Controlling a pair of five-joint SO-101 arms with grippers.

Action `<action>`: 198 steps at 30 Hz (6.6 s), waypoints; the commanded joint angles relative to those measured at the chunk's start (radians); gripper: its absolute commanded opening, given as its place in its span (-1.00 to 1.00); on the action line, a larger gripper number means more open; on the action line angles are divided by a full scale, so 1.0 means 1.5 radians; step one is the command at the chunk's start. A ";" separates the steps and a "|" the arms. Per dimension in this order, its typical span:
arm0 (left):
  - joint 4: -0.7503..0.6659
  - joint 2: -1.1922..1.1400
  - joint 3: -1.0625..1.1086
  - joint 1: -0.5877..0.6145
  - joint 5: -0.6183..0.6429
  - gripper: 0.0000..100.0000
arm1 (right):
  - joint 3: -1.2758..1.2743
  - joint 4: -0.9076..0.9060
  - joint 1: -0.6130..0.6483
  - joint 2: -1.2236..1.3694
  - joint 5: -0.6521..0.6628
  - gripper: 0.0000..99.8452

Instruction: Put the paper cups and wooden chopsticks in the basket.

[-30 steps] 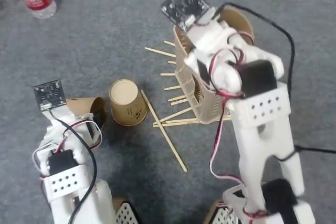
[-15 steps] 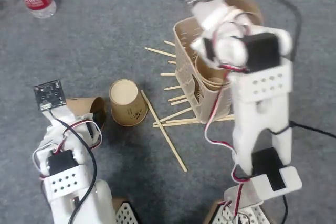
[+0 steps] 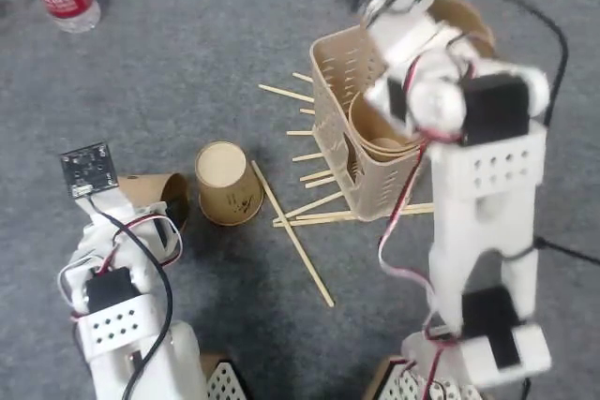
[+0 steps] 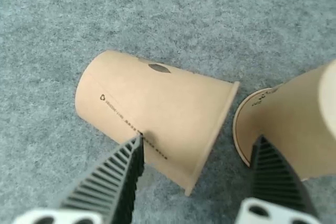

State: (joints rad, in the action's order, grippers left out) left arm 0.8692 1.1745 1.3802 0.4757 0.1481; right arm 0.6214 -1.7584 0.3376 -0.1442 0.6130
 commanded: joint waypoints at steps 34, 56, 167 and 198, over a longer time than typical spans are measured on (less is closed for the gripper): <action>-0.016 0.001 -0.002 -0.005 -0.005 -0.39 | -0.068 0.041 0.032 -0.009 -0.008 -0.64; -0.017 0.001 -0.006 -0.004 0.004 -0.39 | -0.006 0.072 0.027 -0.090 -0.049 -0.66; 0.585 -0.789 -1.646 -0.626 0.131 -0.98 | -0.362 0.057 -0.441 -0.464 -0.311 -0.67; 0.590 -0.945 -1.567 -0.651 0.171 -0.57 | -0.673 0.232 -0.438 -0.617 -0.311 -0.67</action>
State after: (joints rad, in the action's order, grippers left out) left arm 1.7238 -0.3445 -0.9812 -0.5309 0.4304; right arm -0.3928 -1.4316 -0.3161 -1.0618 0.1573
